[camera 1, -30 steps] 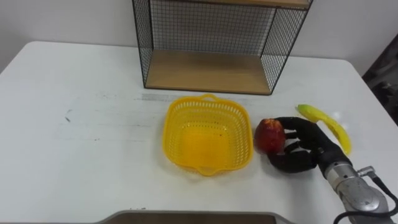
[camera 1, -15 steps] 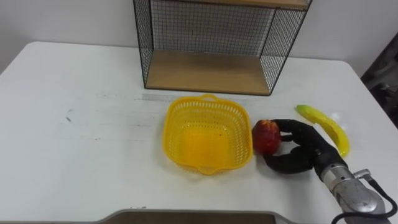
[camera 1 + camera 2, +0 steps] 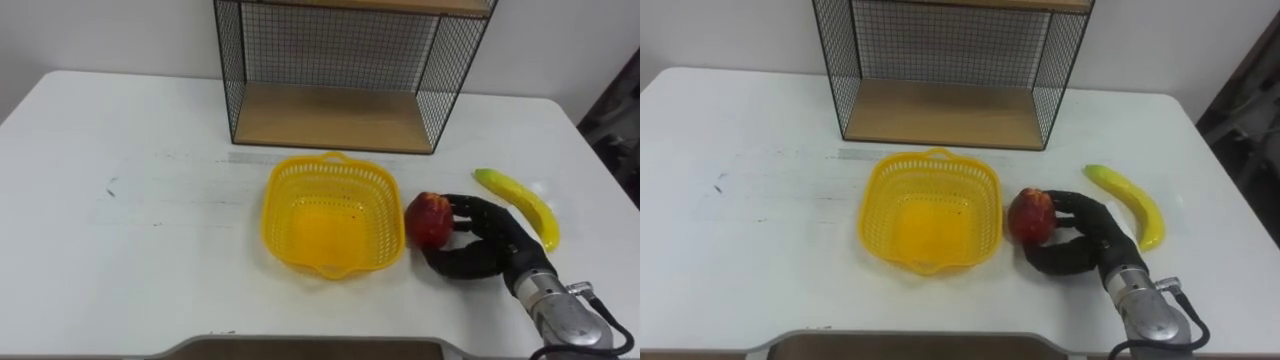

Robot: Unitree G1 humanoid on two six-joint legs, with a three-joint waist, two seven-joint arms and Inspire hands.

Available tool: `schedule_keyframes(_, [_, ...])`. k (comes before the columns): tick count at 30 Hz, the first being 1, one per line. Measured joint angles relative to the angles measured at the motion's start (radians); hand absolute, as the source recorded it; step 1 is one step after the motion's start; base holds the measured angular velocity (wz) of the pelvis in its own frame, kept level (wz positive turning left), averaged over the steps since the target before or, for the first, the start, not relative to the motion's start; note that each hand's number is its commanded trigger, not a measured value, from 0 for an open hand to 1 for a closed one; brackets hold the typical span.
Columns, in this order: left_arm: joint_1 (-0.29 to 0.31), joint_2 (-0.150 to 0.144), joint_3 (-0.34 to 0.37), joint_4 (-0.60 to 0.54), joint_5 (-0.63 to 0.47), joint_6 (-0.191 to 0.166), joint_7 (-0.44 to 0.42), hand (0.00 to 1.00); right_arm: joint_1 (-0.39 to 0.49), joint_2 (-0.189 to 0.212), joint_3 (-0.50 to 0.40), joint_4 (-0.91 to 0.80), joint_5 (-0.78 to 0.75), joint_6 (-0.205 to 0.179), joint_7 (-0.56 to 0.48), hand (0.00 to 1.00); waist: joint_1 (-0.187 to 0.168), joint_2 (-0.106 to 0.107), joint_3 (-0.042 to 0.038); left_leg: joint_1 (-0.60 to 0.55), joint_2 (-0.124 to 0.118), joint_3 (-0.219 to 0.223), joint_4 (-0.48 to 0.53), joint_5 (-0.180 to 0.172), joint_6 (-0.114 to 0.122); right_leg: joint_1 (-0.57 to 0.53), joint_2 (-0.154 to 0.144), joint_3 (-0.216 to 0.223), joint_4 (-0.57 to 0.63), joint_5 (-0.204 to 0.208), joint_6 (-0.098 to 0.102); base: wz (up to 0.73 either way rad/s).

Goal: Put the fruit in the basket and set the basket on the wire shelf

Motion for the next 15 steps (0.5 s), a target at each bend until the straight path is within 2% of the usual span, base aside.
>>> schedule_keyframes(5, [0.001, -0.001, 0.012, -0.005, 0.000, -0.002, 0.011, 0.00, 0.000, 0.000, -0.012, 0.000, 0.001, 0.000, -0.026, 1.00, -0.012, 0.004, 0.0002, 0.000, -0.001, 0.000, 0.000, 0.000, 0.000, 0.001, -0.001, -0.001, -0.001, 0.000, 0.000, 0.00])
schedule_keyframes(12, [0.007, -0.004, 0.012, -0.004, 0.000, -0.013, 0.026, 0.00, 0.000, 0.001, -0.079, -0.004, 0.009, 0.000, -0.125, 1.00, -0.023, 0.013, 0.0003, 0.001, 0.000, 0.005, -0.002, 0.000, 0.000, -0.001, 0.000, 0.003, -0.001, 0.000, 0.000, 0.00])
schedule_keyframes(15, [0.005, -0.010, 0.012, 0.005, 0.000, -0.019, 0.054, 0.00, 0.000, 0.000, -0.082, -0.049, 0.040, 0.000, -0.167, 1.00, -0.023, 0.014, 0.0006, -0.001, 0.000, 0.007, -0.006, 0.000, 0.000, -0.008, 0.000, 0.003, -0.001, 0.000, 0.000, -0.03])
